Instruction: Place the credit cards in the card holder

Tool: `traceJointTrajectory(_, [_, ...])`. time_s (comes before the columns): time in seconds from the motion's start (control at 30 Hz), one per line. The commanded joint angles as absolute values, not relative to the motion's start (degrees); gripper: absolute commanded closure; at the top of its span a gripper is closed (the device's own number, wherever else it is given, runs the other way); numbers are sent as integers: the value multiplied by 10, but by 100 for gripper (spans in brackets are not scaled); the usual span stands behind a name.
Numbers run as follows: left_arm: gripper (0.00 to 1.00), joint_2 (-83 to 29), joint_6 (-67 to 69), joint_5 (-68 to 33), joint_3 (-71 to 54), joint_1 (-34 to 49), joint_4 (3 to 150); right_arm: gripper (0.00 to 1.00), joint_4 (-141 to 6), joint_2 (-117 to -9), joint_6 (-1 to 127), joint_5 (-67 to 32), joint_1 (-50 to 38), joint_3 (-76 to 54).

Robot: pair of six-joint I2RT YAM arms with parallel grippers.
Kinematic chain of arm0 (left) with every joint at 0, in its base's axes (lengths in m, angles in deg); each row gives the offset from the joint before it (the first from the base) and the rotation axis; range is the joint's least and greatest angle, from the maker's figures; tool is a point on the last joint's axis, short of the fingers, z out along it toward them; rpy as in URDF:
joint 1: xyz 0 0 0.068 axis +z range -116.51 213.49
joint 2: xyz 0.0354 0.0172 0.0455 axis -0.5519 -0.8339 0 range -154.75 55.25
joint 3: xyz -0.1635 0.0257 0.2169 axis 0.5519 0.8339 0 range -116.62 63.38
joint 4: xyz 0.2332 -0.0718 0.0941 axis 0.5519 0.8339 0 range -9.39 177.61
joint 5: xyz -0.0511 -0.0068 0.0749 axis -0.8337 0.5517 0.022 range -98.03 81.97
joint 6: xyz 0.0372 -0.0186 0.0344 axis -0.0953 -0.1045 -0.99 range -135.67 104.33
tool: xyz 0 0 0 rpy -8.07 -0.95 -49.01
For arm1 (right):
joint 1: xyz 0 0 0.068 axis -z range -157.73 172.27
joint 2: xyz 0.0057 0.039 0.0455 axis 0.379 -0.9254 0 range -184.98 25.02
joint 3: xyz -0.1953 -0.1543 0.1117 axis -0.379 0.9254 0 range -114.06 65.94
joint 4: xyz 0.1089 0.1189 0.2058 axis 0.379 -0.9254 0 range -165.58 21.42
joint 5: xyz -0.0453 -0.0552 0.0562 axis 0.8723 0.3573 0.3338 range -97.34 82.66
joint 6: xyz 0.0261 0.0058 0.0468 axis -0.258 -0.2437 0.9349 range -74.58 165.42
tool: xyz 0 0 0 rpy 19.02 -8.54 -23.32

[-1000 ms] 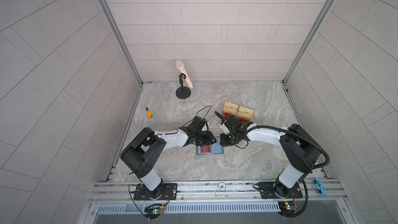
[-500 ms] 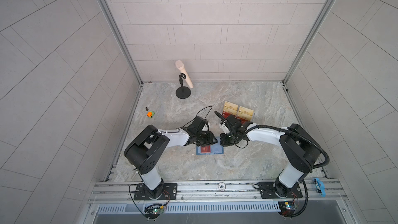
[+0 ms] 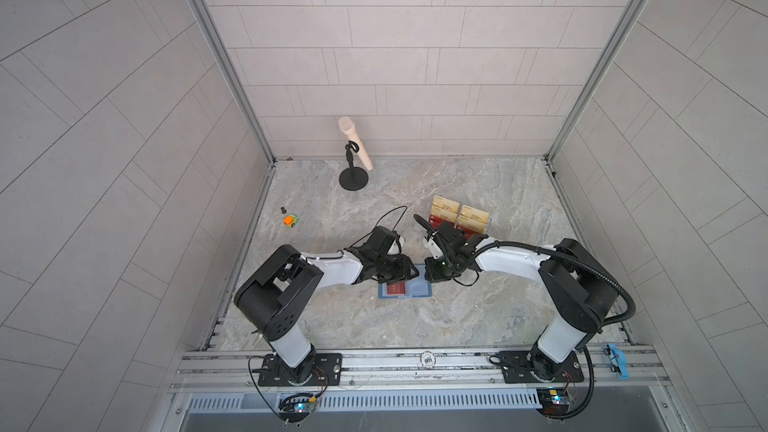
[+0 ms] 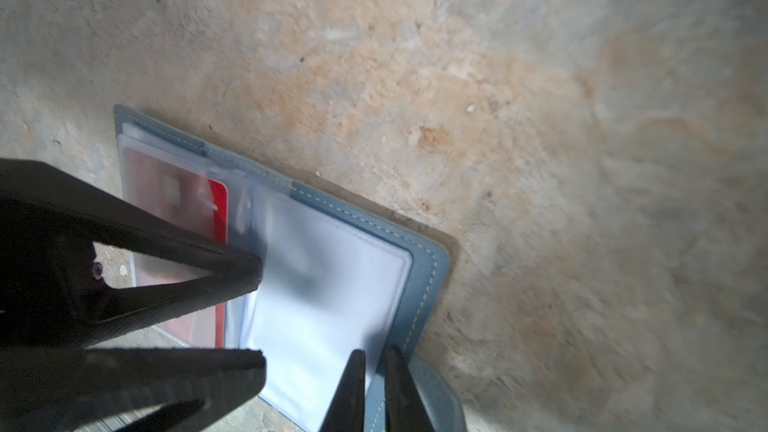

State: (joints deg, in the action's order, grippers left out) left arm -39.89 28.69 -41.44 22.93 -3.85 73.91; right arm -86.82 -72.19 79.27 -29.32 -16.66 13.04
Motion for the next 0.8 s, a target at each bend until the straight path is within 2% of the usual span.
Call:
traceJointTrajectory(0.0, [54, -410, 281, -416, 229, -34, 750, 85, -893, -737, 788, -276, -168, 127])
traceJointTrajectory(0.77, [59, -419, 377, -490, 276, -16, 606, 86, -894, -741, 787, -276, -171, 114])
